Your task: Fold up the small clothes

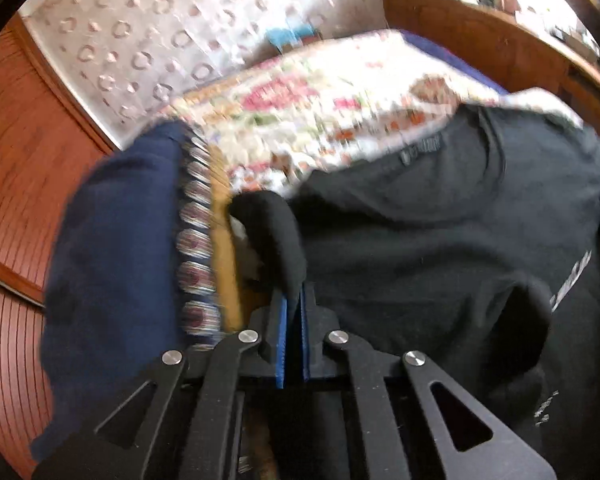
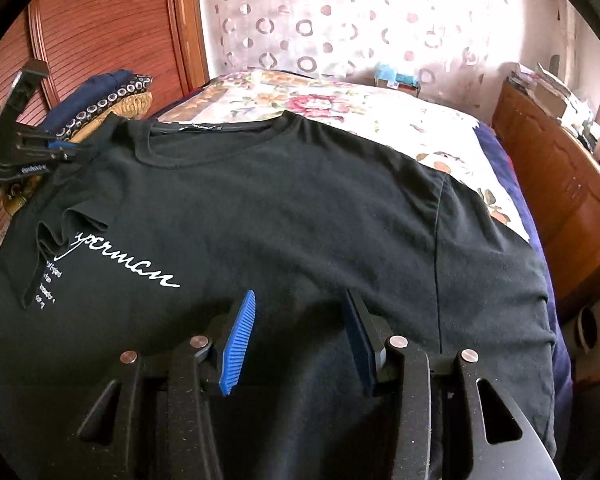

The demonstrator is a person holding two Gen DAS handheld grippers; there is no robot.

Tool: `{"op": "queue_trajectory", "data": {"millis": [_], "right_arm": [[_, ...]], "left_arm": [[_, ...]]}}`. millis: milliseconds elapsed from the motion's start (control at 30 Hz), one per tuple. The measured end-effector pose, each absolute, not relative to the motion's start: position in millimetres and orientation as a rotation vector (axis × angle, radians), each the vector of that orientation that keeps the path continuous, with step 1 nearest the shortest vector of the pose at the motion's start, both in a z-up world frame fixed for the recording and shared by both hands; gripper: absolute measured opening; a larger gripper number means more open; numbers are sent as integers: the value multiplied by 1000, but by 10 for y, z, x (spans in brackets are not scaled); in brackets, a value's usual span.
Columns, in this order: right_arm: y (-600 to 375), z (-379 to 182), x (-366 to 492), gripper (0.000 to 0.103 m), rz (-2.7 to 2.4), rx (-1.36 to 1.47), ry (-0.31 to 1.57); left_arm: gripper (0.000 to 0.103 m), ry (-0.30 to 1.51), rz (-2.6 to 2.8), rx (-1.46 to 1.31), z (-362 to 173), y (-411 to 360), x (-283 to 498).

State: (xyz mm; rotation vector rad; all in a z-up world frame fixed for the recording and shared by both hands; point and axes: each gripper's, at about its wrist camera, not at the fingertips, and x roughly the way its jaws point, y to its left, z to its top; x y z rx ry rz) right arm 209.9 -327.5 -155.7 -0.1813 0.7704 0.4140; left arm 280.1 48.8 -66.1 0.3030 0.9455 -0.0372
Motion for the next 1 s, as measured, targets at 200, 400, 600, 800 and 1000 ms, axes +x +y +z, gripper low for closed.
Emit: {"op": "queue_trajectory", "data": {"millis": [200,400,600,800,1000], "right_arm": [[-3292,-1599,2129,47,412,-188,767],[-3291,-1602,2137,48,410,-191,767],[-3295,-1610,2149,50,406,-191,767],[-3310,-1615,2159,52,406,-192,767],[-3321,-1619,2168,53,400,-196,766]], "left_arm": [[6,811,8,153,-176,889,2603],[6,816,-3,109,-255,1015,2602],[14,783,-38,77,-207,966,2587],[54,694,-113,6,-87,915,2318],[77,682,-176,-9,-210,708,2090]]}}
